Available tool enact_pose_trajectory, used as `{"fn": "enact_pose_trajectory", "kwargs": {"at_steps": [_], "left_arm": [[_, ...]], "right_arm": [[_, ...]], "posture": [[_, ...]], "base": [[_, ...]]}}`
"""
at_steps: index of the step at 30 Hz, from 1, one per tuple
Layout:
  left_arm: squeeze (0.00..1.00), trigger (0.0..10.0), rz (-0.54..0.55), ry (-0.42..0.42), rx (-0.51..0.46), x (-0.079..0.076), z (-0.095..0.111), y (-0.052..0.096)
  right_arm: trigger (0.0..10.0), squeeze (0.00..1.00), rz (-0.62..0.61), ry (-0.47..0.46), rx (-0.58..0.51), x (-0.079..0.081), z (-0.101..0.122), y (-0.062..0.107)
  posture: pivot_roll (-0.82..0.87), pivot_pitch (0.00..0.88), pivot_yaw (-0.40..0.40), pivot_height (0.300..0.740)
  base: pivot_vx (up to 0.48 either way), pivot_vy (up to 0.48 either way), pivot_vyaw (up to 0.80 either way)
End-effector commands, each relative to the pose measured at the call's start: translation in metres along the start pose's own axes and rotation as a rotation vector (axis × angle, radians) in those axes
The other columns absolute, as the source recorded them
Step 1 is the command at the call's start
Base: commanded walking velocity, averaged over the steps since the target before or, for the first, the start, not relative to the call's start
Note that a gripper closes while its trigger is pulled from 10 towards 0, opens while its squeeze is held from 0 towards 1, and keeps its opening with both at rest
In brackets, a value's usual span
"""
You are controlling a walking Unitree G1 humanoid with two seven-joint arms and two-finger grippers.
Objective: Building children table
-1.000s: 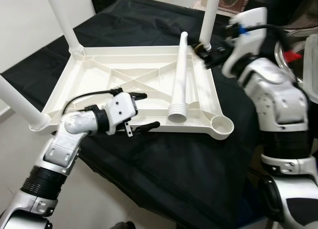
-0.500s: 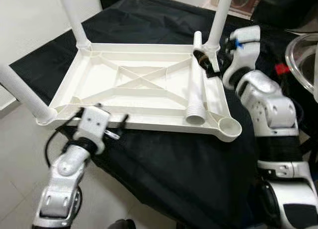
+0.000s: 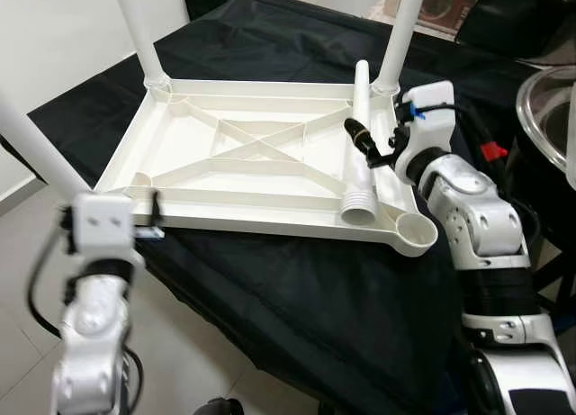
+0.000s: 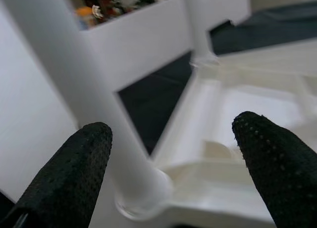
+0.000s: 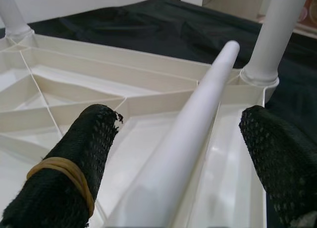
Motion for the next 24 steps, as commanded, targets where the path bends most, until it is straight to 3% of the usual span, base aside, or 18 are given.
{"fn": "enact_pose_trajectory", "kwargs": {"at_steps": [1, 6, 13, 16, 17, 18, 19, 24], "left_arm": [[0.0, 10.0, 0.036, -0.033, 0.047, 0.01, -0.013, 0.0], [0.0, 10.0, 0.091, -0.024, 0.029, 0.021, -0.013, -0.015], [0.0, 10.0, 0.117, 0.011, 0.008, 0.021, -0.009, -0.037], [0.0, 10.0, 0.117, 0.017, 0.006, 0.021, -0.009, -0.04], [0.0, 4.9, 0.124, 0.036, 0.014, 0.022, -0.011, -0.043], [0.0, 1.6, 0.132, 0.038, 0.016, 0.024, -0.013, -0.047], [0.0, 0.0, 0.145, 0.047, 0.021, 0.027, -0.016, -0.05], [0.0, 0.0, 0.187, 0.054, 0.024, 0.039, -0.02, -0.06]], "right_arm": [[10.0, 0.0, -0.001, 0.005, 0.018, 0.002, -0.005, 0.002], [10.0, 0.0, -0.01, 0.011, 0.024, 0.001, -0.006, 0.003], [10.0, 0.0, -0.025, 0.012, 0.021, -0.003, -0.004, 0.005], [10.0, 0.0, -0.027, 0.011, 0.021, -0.003, -0.004, 0.005], [10.0, 0.0, -0.028, 0.012, 0.021, -0.003, -0.004, 0.005], [10.0, 0.0, -0.028, 0.012, 0.022, -0.004, -0.004, 0.006], [10.0, 0.0, -0.029, 0.013, 0.023, -0.004, -0.005, 0.006], [10.0, 0.0, -0.036, 0.017, 0.025, -0.007, -0.004, 0.008]], "posture": [[0.0, 0.18, -0.034, 0.74], [-0.01, 0.183, -0.034, 0.74], [-0.02, 0.184, -0.033, 0.74], [-0.02, 0.184, -0.033, 0.74], [-0.02, 0.185, -0.034, 0.74], [-0.03, 0.185, -0.032, 0.74], [-0.03, 0.185, -0.032, 0.74], [-0.04, 0.186, -0.033, 0.74]], "base": [[0.0, 0.0, 0.0], [0.0, 0.0, 0.0], [0.0, 0.0, 0.0], [0.0, 0.0, 0.0], [0.0, 0.0, 0.0], [0.0, 0.0, 0.0], [0.0, 0.0, 0.0], [0.0, 0.0, 0.0]]}}
Point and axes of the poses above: a point about 5 cm out from each wrist's last joint towards the gripper, its own y axis pointing back from the gripper into the wrist, its own z axis along the axis of the wrist's last joint, x = y × z, the point moved 5 cm from there along -y, pointing out of the wrist towards the gripper, and after that the axes turned 4 degrees about -y, right-handed, at the moved point
